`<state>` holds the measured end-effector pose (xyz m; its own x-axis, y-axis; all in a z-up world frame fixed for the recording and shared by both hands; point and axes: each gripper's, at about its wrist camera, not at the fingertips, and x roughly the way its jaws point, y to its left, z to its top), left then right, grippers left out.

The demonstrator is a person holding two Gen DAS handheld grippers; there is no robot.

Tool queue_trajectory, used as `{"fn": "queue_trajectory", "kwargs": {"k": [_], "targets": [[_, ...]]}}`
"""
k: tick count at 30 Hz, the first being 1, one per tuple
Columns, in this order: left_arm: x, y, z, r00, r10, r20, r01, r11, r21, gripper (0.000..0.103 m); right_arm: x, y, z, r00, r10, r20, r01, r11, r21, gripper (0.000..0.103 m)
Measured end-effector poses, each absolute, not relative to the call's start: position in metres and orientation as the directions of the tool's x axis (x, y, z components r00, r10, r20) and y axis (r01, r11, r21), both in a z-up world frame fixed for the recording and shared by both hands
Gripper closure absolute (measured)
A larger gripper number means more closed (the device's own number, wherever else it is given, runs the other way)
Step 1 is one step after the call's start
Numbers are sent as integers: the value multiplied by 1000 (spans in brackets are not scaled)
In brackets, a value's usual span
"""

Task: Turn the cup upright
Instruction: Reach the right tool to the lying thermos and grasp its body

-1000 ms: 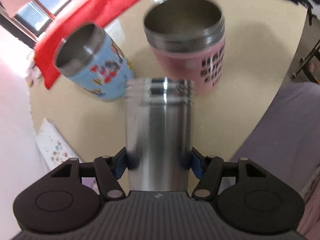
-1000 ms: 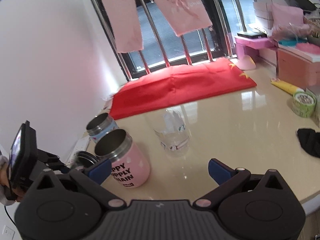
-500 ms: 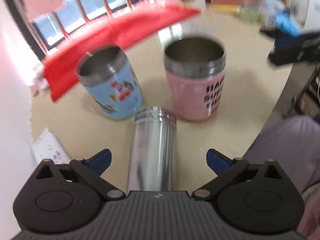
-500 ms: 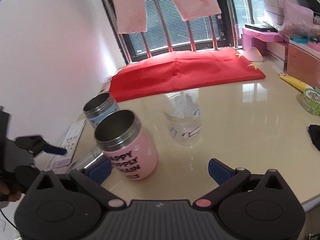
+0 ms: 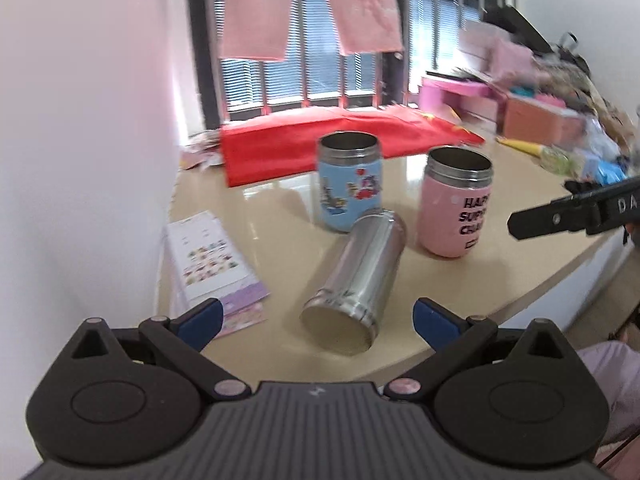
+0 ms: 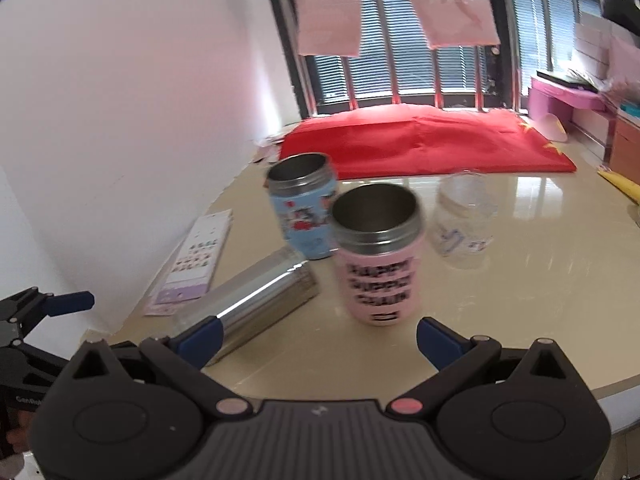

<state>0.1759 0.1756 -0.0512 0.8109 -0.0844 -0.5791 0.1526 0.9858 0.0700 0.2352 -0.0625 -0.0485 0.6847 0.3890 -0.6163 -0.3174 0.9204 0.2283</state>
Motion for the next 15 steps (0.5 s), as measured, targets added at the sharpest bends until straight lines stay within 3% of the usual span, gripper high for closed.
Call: {"fn": "queue_trajectory", "kwargs": {"k": [9, 15], "targets": [[153, 206, -52, 848, -67, -526, 97, 995, 29, 0, 225, -12, -41, 698, 345, -628, -324, 934, 154, 0], [156, 220, -60, 842, -42, -537, 68, 997, 30, 0, 258, 27, -49, 643, 307, -702, -282, 947, 156, 0]]}}
